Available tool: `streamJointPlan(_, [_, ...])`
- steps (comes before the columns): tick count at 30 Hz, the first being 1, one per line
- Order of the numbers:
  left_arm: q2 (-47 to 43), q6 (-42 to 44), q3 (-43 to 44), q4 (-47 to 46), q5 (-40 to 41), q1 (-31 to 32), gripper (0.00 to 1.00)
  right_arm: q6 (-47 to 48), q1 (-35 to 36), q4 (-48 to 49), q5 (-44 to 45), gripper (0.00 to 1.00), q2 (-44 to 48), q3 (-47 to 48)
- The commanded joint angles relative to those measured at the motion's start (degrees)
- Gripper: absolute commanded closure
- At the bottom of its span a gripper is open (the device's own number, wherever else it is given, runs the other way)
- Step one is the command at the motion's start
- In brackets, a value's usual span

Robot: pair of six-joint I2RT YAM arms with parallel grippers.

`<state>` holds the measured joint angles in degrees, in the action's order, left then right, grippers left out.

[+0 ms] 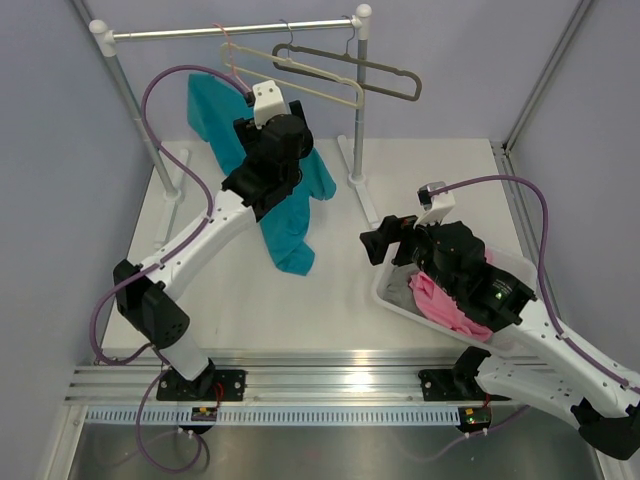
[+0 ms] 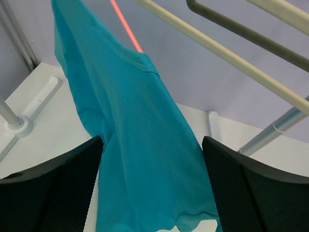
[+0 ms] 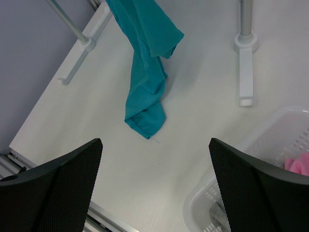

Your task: Remove the t-shirt from the hanger

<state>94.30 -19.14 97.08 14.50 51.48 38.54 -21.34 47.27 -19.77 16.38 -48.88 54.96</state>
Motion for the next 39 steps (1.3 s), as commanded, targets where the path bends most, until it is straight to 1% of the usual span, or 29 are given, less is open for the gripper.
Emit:
streamJointPlan(1, [0.79, -0.91, 0.32, -4.3, -2.17, -1.28, 0.16, 1.3, 0.55, 0.0, -1.09, 0.01, 1.16, 0.85])
streamJointPlan(5, [-0.17, 1.2, -3.02, -6.85, -1.39, -1.72, 0.21, 1.48, 0.55, -0.09, -1.18, 0.0, 0.81, 0.85])
streamJointPlan(6, [-0.52, 1.73, -3.82, -7.55, -1.21, -1.72, 0.26, 1.57, 0.46, -0.01, -1.26, 0.0, 0.72, 0.94])
streamJointPlan(8, [-2.19, 3.13, -6.44, -9.22, -0.95, -1.72, 0.31, 1.48, 0.46, -0.27, -1.35, 0.01, 0.46, 1.03])
streamJointPlan(9, [-2.98, 3.4, -7.42, -10.36, -0.77, -1.72, 0.38, 1.48, 0.55, -0.27, -1.35, 0.0, 0.28, 1.03])
streamJointPlan(10, [-4.46, 4.01, -8.3, -10.89, -0.42, -1.72, 0.41, 1.57, 0.55, -0.27, -1.35, 0.0, 0.28, 1.03])
streamJointPlan(11, [-5.09, 4.28, -9.44, -11.33, -0.16, -1.72, 0.41, 1.65, 0.55, -0.27, -1.35, 0.01, 0.19, 1.11])
streamJointPlan(18, [-8.08, 5.95, -10.77, -10.46, 2.48, -1.81, 0.38, 1.74, 0.55, -0.18, -1.0, 0.0, -0.07, 1.03])
streamJointPlan(22, [-8.08, 7.35, -10.33, -10.37, 1.52, -1.89, 0.39, 1.83, 0.55, -0.44, -0.74, 0.01, -0.6, 1.2])
streamJointPlan(25, [-8.08, 7.97, -10.33, -10.37, 1.07, -1.98, 0.42, 1.92, 0.55, -0.62, -0.65, 0.01, -0.69, 1.38])
streamJointPlan(30, [-7.64, 7.89, -10.15, -10.2, -0.24, -2.25, 0.42, 1.92, 0.55, -0.62, -0.83, 0.0, -0.6, 1.38])
streamJointPlan(33, [-7.38, 8.85, -10.85, -12.56, -2.96, -2.33, 0.39, 2.01, 0.46, -0.62, -0.83, 0.0, -0.6, 1.38])
streamJointPlan(39, [-8.96, 6.83, -10.95, -12.83, -2.09, -2.33, 0.38, 1.92, 0.55, -0.8, -1.18, 0.01, -0.78, 1.55])
